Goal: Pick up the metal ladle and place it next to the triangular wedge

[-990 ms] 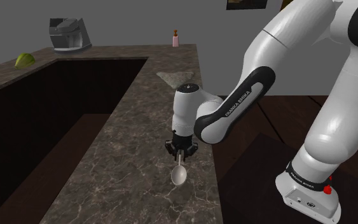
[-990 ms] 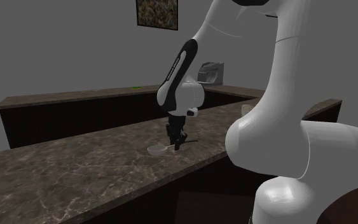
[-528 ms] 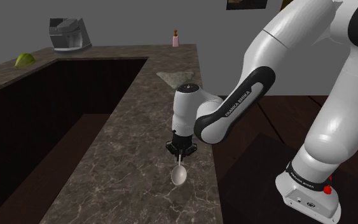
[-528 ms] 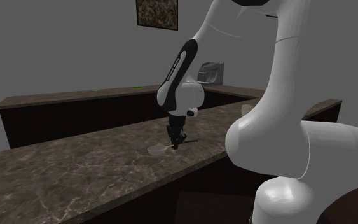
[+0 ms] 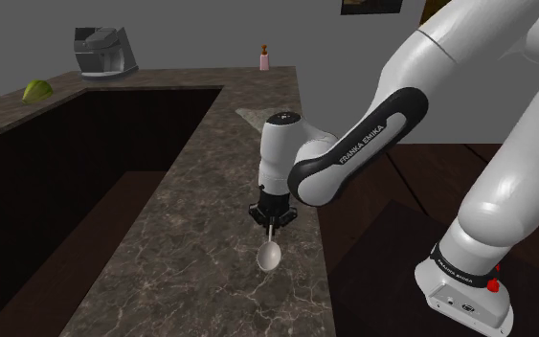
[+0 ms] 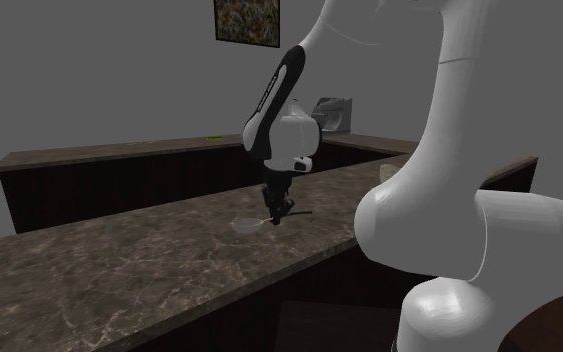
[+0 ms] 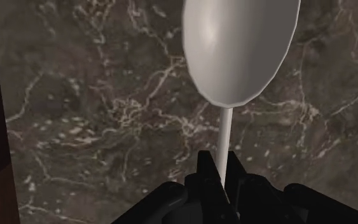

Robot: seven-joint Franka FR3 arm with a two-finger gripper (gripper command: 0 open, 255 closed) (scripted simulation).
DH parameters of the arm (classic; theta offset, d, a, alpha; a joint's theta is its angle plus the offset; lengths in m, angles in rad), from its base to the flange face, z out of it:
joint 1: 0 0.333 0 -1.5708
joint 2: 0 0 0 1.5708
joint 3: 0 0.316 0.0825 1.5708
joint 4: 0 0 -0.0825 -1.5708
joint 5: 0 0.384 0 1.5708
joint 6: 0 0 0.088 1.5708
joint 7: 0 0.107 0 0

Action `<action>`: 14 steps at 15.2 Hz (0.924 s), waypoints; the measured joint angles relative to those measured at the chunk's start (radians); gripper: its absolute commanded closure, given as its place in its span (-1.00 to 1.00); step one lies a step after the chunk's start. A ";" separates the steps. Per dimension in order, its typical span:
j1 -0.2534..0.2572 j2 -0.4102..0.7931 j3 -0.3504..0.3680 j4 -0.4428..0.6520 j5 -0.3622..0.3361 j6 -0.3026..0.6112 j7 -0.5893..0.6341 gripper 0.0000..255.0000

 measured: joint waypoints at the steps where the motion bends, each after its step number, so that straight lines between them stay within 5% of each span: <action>1: 0.002 -0.017 0.001 0.004 0.018 -0.017 -0.011 1.00; 14: 0.023 -0.173 -0.033 0.075 0.139 -0.218 -0.093 1.00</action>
